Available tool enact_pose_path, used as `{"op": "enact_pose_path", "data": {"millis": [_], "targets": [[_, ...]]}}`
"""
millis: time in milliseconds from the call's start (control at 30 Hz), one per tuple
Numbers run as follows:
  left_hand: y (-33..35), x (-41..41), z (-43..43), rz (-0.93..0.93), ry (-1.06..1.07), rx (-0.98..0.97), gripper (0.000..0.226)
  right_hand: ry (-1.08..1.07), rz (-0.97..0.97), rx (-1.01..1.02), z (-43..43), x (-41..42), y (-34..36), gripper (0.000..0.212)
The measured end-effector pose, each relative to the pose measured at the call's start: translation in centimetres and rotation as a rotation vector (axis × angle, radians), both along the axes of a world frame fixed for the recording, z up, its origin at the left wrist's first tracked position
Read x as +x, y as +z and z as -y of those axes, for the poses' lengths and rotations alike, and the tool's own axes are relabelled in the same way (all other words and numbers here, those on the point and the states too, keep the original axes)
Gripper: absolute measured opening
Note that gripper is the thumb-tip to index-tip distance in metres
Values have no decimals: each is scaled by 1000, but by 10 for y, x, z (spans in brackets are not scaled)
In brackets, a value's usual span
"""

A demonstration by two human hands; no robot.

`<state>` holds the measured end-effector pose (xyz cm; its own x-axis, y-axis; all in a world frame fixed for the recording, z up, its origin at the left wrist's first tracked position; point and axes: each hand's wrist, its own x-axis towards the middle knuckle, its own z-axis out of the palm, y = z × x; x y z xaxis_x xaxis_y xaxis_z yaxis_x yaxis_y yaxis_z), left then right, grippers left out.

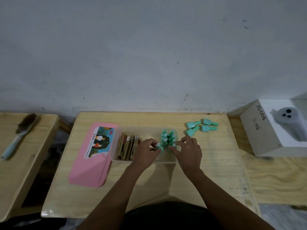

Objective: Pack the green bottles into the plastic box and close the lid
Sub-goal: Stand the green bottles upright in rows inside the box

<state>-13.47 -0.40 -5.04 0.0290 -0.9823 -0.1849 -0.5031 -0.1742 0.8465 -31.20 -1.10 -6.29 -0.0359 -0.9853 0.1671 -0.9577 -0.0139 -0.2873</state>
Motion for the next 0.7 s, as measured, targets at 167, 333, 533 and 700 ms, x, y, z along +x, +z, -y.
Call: {"op": "enact_pose_path", "data": {"millis": [167, 333, 533, 700], "targets": [[-8, -7, 5, 39, -40, 15, 13, -17, -62, 96, 4, 3, 1, 30], [-16, -14, 10, 111, -81, 4, 18, 65, -49, 207, 5, -1, 11, 32], [-17, -21, 15, 132, -85, 12, 23, 87, -32, 194, 1, -6, 12, 28], [-22, -25, 15, 153, -77, 1, 17, 11, -50, 167, -2, 1, 10, 28]]}}
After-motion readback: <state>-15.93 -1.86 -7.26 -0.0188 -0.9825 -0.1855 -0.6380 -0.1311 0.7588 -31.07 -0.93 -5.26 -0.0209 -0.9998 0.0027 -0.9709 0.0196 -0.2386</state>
